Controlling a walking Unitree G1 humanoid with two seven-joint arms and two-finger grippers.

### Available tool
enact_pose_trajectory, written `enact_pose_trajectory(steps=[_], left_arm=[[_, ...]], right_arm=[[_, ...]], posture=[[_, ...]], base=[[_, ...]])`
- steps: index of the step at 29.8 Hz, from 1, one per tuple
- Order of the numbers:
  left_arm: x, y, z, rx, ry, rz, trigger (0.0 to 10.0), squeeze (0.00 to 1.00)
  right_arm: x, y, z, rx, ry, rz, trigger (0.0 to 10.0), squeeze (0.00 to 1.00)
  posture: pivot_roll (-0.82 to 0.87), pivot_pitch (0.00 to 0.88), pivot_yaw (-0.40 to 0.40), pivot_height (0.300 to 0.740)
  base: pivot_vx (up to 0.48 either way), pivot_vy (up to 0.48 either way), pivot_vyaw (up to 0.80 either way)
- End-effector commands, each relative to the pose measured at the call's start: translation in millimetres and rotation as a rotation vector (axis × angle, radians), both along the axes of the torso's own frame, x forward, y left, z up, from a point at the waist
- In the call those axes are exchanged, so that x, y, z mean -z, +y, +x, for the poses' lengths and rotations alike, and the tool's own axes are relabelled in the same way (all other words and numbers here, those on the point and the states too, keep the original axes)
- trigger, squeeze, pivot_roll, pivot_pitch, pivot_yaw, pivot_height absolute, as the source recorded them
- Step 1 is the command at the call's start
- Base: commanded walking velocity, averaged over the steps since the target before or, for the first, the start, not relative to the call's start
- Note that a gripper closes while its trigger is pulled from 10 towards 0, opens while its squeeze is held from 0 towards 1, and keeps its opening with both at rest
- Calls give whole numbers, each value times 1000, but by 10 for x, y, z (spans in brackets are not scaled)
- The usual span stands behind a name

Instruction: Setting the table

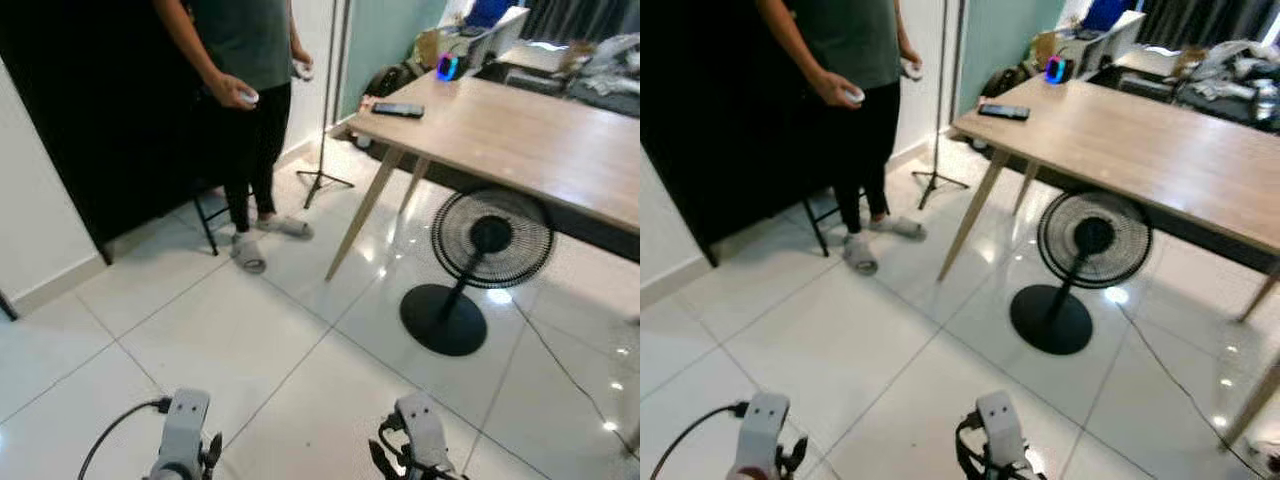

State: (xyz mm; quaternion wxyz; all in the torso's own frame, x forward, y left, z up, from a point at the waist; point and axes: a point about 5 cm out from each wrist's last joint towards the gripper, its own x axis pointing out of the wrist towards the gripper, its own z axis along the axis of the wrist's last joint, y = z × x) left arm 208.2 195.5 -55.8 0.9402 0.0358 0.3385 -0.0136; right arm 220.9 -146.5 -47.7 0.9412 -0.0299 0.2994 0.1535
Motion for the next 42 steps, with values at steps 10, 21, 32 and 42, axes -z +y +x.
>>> enact_pose_trajectory(steps=[10, 21, 32, 42], left_arm=[[24, -15, -25, 2, 13, 1, 10000, 0], [31, -18, -35, 3, 15, 0, 10000, 0], [36, -16, -43, 1, 16, 1, 10000, 0], [-226, 172, 234, -48, -121, 59, 10000, 0]], right_arm=[[40, -21, -42, 3, 22, -3, 10000, 0], [48, -24, -52, 3, 25, -2, 10000, 0], [51, -21, -57, 1, 26, -2, 10000, 0], [-226, -130, 243, 67, -127, -19, 10000, 0]], posture=[[-41, 0, 73, 740], [-40, 0, 72, 740], [-40, 0, 72, 740], [-41, 0, 75, 740]], base=[[0, 0, -781], [0, 0, -781], [0, 0, -781], [0, 0, -781]])
